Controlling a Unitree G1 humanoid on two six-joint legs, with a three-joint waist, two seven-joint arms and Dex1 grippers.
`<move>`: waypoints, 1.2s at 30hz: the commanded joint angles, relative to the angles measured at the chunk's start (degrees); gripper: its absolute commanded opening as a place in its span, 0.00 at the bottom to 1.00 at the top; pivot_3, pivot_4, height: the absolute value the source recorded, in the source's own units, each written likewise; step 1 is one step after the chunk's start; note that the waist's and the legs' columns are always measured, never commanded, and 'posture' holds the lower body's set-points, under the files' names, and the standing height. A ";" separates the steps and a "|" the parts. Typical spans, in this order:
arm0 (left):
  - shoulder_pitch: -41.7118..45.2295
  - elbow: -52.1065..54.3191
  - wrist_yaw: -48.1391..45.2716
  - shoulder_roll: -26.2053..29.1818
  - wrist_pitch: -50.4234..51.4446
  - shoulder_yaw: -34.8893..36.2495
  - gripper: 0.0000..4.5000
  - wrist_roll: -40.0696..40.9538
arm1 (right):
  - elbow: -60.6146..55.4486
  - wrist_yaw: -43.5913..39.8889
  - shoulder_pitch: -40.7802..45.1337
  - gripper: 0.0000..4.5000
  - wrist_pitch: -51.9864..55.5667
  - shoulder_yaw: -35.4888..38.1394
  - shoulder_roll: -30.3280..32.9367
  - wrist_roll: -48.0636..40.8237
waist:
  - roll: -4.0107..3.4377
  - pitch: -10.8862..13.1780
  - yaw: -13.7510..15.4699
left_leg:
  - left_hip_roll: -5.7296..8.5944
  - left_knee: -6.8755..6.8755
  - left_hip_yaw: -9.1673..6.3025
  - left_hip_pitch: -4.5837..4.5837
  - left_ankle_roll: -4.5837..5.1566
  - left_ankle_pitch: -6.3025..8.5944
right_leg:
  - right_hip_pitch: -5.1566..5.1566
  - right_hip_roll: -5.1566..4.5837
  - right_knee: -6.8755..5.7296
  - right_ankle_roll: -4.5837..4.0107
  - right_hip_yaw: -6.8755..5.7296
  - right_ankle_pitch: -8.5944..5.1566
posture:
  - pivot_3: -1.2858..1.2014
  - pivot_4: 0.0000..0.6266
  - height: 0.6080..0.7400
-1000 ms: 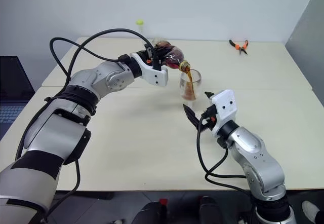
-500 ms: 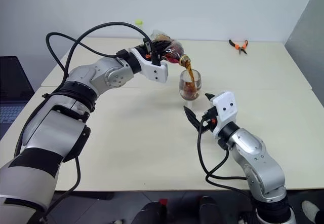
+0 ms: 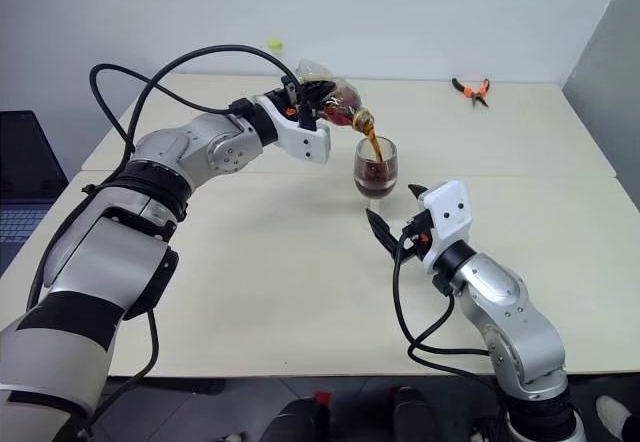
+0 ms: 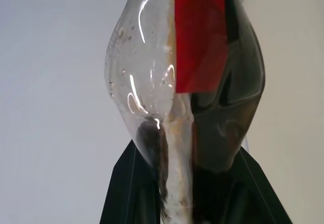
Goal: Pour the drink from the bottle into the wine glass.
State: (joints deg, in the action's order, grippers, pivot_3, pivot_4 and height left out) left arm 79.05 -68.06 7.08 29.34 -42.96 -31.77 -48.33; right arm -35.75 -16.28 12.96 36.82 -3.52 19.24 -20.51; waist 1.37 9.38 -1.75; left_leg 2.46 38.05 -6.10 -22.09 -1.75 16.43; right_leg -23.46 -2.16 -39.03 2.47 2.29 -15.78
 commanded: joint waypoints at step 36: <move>-5.02 4.14 -15.75 -4.54 2.15 13.02 0.16 21.96 | -2.21 -1.18 0.80 1.00 -2.83 -0.40 -0.18 -0.38 | -0.01 -0.01 -0.07 | -0.01 0.04 0.02 -0.01 -0.03 -0.02 | -0.02 -0.01 -0.04 0.00 0.03 0.00 | 0.52 0.24 1.00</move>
State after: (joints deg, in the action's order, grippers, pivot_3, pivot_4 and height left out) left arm 74.23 -66.46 -5.54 25.99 -42.29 -23.39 -33.11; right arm -35.75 -16.88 12.97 36.22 -3.67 19.09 -21.34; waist 1.36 9.37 -1.82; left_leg 2.45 38.09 -6.08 -22.10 -1.79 16.40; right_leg -23.48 -2.17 -39.07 2.47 2.32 -15.78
